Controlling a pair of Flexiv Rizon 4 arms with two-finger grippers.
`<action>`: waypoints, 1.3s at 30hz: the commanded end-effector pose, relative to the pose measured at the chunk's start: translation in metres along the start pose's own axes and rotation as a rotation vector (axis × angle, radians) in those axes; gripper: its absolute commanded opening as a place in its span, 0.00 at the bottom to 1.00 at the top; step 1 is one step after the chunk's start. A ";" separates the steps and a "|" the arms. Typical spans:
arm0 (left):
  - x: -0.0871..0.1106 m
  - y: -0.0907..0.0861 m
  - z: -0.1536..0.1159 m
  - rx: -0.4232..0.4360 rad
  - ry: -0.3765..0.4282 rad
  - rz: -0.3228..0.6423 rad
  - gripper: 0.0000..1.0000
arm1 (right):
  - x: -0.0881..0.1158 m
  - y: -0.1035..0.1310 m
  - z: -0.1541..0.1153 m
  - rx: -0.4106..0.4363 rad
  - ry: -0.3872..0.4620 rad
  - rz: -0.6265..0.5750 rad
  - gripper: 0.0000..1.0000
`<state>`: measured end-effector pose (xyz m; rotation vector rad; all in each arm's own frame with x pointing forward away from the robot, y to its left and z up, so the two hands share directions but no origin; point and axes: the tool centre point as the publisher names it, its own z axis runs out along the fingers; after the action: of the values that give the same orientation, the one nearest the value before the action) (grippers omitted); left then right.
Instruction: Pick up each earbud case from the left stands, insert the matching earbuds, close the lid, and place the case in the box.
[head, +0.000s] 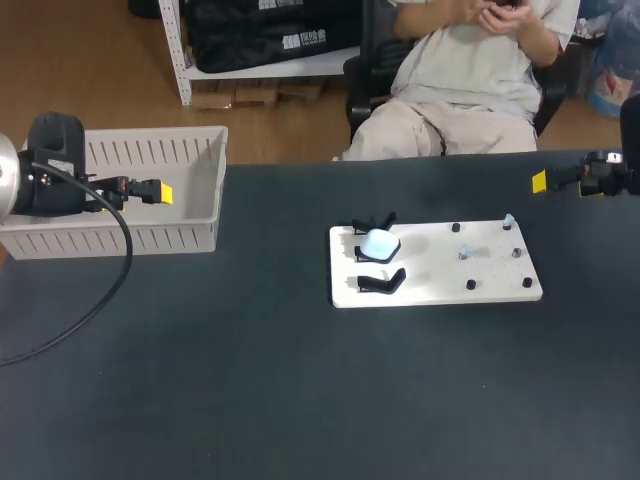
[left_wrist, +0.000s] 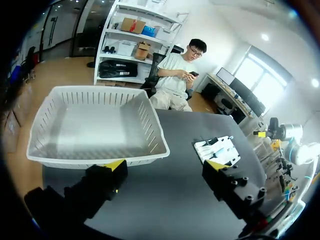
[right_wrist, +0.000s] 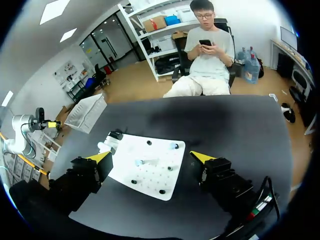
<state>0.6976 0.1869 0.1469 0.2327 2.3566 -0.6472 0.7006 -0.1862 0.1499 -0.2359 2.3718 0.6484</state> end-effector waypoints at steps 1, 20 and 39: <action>-0.003 -0.002 0.000 -0.012 0.013 -0.002 1.00 | 0.000 0.000 0.000 0.001 0.000 -0.001 1.00; -0.014 -0.057 0.033 0.207 -0.014 0.576 1.00 | 0.000 0.000 0.000 0.001 0.000 -0.001 1.00; -0.002 -0.120 0.075 0.519 0.010 1.055 1.00 | 0.000 0.000 0.000 0.001 0.000 -0.001 1.00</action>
<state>0.6898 0.0541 0.1535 1.4454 1.7385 -0.5681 0.7006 -0.1862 0.1499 -0.2359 2.3718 0.6483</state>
